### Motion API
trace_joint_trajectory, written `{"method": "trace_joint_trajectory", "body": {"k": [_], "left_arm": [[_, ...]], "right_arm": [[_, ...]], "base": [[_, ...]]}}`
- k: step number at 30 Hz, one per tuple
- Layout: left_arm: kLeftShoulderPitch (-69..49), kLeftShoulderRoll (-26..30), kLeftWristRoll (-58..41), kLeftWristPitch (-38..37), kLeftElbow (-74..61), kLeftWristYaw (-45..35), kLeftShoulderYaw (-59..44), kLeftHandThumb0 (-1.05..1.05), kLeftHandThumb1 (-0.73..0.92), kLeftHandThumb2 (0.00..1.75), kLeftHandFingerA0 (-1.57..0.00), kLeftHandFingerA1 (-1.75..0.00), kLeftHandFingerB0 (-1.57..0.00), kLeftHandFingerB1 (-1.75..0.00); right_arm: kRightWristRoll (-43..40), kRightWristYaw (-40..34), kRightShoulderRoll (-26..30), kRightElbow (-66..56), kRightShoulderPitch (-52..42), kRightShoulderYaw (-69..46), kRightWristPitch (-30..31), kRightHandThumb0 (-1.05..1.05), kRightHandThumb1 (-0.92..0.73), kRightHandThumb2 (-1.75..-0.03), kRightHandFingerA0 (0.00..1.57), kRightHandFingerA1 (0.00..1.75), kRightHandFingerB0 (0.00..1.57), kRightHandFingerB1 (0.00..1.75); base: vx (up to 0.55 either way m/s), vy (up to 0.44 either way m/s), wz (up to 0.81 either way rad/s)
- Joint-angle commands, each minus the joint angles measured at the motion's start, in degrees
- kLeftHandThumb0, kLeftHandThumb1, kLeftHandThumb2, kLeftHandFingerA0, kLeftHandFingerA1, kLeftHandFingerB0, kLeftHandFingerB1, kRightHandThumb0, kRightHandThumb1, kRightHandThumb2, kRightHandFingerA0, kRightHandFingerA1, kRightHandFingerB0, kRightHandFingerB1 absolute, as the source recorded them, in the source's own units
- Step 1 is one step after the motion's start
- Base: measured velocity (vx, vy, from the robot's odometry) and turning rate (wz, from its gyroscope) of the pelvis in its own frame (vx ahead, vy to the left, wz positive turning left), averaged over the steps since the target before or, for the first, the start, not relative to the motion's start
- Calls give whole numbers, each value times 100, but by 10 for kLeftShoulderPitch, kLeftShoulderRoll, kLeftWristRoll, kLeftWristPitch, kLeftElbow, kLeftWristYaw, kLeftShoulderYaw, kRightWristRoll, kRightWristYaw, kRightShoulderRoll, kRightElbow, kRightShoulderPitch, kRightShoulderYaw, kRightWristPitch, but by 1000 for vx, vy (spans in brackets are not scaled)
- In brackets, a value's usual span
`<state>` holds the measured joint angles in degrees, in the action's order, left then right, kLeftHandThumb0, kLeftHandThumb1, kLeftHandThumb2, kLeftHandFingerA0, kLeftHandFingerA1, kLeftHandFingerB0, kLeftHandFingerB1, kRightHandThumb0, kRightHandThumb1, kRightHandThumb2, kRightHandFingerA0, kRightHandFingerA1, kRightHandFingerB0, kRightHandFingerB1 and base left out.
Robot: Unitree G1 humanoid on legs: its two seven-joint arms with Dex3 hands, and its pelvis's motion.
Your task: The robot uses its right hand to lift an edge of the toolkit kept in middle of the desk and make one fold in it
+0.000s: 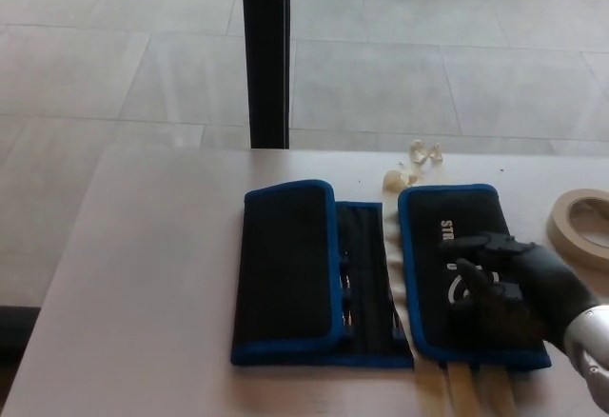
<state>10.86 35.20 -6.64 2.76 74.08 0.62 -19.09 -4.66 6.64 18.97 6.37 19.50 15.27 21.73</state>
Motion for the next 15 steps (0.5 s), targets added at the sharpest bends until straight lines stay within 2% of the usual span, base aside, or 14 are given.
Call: {"method": "trace_joint_trajectory", "body": {"k": [1,2,6,8,15], "left_arm": [[3,28,21,10,-1,-4,16,-60,74,63,-67,-77,-57,-61],[2,28,20,9,0,-3,17,-59,75,62,-66,-76,-58,-60],[-2,28,15,4,0,-5,15,-61,75,62,-67,-75,-53,-56],[-5,28,18,3,0,-6,19,-61,75,63,-66,-75,-52,-55],[-6,25,6,3,0,-3,8,-61,74,62,-66,-76,-52,-56]], "right_arm": [[155,14,60,-1,4,91,-126,-61,-62,-97,48,65,35,54],[161,15,69,-6,-1,96,-130,-58,-77,-63,54,59,40,42],[173,24,99,-31,-11,105,-119,-60,-79,-63,54,60,40,42],[159,23,118,-24,-24,82,-146,-60,-79,-63,56,66,41,45],[94,68,146,-48,-31,-5,-126,-53,-75,-62,56,62,42,43]], "base": [[0,0,0],[0,0,0],[0,0,0],[0,0,0],[0,0,1]]}}
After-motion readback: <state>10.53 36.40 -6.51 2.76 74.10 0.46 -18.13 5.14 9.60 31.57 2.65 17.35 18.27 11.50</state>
